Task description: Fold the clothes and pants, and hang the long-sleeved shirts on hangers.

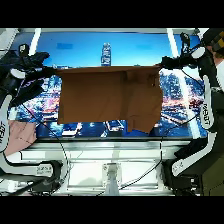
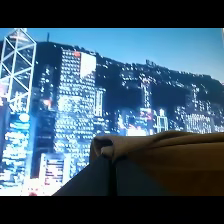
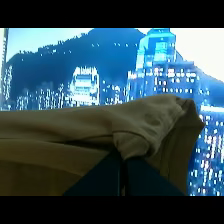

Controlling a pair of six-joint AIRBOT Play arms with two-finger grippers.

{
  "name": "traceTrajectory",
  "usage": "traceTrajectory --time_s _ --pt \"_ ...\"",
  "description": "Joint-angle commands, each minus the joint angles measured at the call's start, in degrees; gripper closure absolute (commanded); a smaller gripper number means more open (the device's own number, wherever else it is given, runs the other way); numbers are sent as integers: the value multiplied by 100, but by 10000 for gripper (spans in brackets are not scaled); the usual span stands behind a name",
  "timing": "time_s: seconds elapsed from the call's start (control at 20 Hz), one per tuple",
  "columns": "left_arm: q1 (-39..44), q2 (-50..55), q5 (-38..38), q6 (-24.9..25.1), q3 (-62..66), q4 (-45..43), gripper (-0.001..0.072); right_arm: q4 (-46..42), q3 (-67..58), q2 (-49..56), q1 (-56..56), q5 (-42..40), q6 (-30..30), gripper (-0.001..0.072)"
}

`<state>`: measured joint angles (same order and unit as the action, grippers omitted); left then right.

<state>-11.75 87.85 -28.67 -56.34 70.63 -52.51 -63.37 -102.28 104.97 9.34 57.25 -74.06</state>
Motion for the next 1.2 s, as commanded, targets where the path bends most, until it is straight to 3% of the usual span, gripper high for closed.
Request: traceTrajectory --time_s 0.0,0.25,0.55,0.85,1.15 --pt "0 55 439 22 7 74 690 92 -4 92 -46 -490 0 698" --pt "114 48 348 24 7 66 691 33 -4 87 -59 -424 223 698" --pt "140 31 -269 26 7 -92 692 -407 317 -269 -59 -249 481 700" --pt "372 -216 -315 22 4 -946 693 -332 2317 -1508 -59 -1718 586 700" --pt "409 -223 -850 -260 -190 -1467 694 -323 3386 -1871 -59 -1576 586 699"
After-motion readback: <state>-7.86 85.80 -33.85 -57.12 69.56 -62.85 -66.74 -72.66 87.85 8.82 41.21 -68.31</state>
